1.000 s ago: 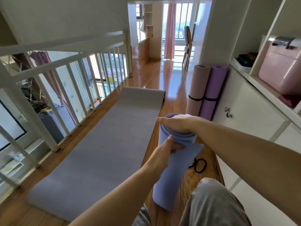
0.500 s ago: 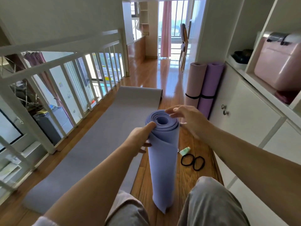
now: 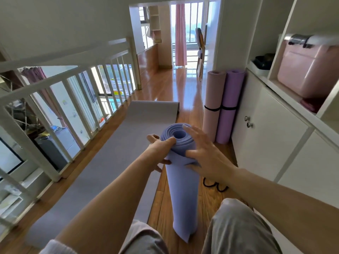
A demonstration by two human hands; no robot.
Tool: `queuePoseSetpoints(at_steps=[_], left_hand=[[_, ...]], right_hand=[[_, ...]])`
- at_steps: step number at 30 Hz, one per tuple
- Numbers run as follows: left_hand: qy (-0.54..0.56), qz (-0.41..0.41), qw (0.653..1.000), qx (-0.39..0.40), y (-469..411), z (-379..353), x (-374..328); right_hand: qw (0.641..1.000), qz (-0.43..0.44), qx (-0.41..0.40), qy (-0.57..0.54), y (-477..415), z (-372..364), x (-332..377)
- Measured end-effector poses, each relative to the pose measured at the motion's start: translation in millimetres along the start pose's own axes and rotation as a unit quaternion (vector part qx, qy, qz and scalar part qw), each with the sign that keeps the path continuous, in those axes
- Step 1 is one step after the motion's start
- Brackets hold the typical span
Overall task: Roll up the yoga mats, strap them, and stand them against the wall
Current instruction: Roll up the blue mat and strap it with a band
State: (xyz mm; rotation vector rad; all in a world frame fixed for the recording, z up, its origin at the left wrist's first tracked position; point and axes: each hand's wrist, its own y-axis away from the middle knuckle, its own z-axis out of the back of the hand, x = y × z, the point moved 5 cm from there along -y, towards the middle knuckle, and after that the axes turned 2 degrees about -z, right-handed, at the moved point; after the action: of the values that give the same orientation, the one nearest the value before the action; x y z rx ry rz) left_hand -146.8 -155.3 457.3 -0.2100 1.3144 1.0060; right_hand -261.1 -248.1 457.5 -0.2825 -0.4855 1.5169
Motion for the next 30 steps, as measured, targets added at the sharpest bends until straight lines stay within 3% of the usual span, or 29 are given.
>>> queuePoseSetpoints(at_steps=[4,11,19,26,30], left_hand=[[-0.067,-0.016,0.998,-0.007,-3.4,-1.5,-10.5],[-0.147,-0.022,0.989,-0.013,-11.7,3.6,-13.2],[0.029,-0.042,0.999,-0.003,-17.6,5.1,-6.6],[-0.042,-0.104,0.993,-0.043,-30.2,2.6,-5.7],[-0.063,-0.114,0.991,-0.039,-34.4,3.7,-7.5]], right_hand=[[0.995,0.009,0.099,0.008,-19.1,6.1,1.9],[0.993,-0.025,0.113,-0.037,-34.2,20.4,-4.5],[0.992,-0.025,0.103,-0.063,-31.5,19.9,-4.9],[0.993,0.012,0.082,-0.079,-11.6,16.5,-5.0],[0.990,-0.020,0.104,-0.096,-14.1,20.7,-11.0]])
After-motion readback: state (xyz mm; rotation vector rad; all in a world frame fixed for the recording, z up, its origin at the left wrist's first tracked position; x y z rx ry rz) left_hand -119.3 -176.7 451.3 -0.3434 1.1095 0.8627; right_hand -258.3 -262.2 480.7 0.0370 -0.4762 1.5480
